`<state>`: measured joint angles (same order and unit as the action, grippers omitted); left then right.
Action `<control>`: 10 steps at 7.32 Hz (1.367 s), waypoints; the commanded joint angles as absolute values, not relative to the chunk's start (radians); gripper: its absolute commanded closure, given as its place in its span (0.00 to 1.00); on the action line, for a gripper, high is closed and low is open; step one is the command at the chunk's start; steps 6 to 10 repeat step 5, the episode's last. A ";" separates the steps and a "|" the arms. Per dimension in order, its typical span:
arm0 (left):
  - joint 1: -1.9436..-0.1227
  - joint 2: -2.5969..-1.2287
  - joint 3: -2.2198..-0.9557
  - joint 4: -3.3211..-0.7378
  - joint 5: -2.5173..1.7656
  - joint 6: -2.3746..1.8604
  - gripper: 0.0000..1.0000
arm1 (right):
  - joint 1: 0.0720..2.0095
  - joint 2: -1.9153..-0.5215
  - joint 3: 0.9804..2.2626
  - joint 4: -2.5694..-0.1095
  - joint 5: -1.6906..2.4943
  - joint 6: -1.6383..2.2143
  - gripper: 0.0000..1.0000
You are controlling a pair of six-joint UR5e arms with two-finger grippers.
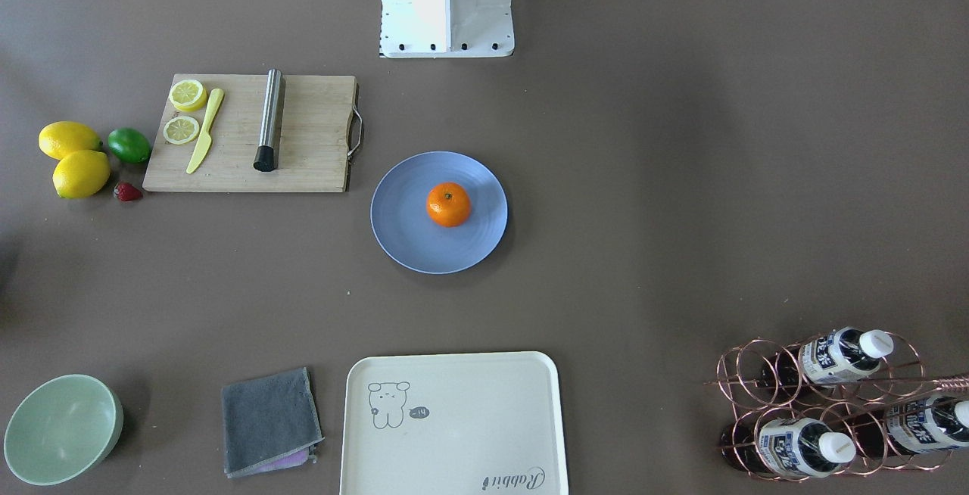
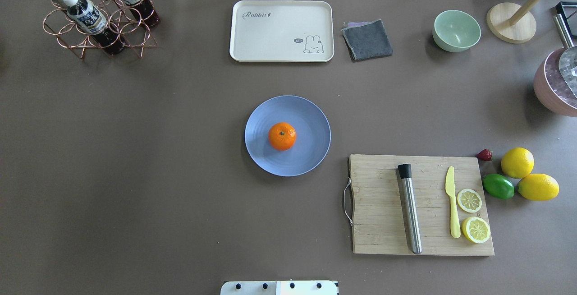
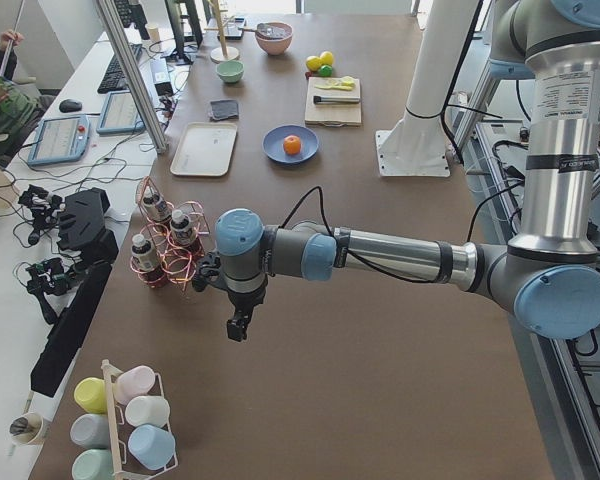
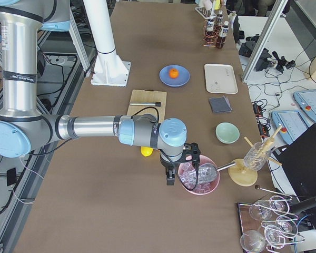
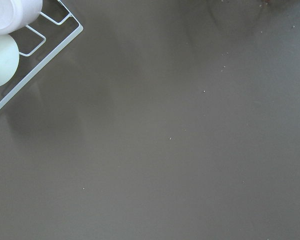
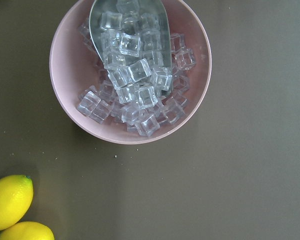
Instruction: Pick orange to plate
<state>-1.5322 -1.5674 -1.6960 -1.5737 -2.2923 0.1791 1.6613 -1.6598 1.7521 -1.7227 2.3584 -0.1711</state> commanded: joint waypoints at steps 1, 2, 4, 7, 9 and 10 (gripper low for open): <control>-1.532 -1.572 -1.697 -1.577 -2.290 0.178 0.02 | 1.661 -1.660 1.753 -1.723 2.373 -0.170 0.00; -1.532 -1.574 -1.697 -1.577 -2.290 0.175 0.02 | 1.661 -1.658 1.753 -1.723 2.373 -0.170 0.00; -1.534 -1.577 -1.700 -1.577 -2.290 0.179 0.02 | 1.661 -1.652 1.755 -1.723 2.393 -0.163 0.00; -1.534 -1.575 -1.700 -1.589 -2.290 0.179 0.02 | 1.661 -1.651 1.756 -1.723 2.393 -0.160 0.00; -1.534 -1.575 -1.700 -1.589 -2.290 0.179 0.02 | 1.661 -1.651 1.756 -1.723 2.393 -0.160 0.00; -1.534 -1.575 -1.700 -1.589 -2.290 0.179 0.02 | 1.661 -1.651 1.756 -1.723 2.393 -0.160 0.00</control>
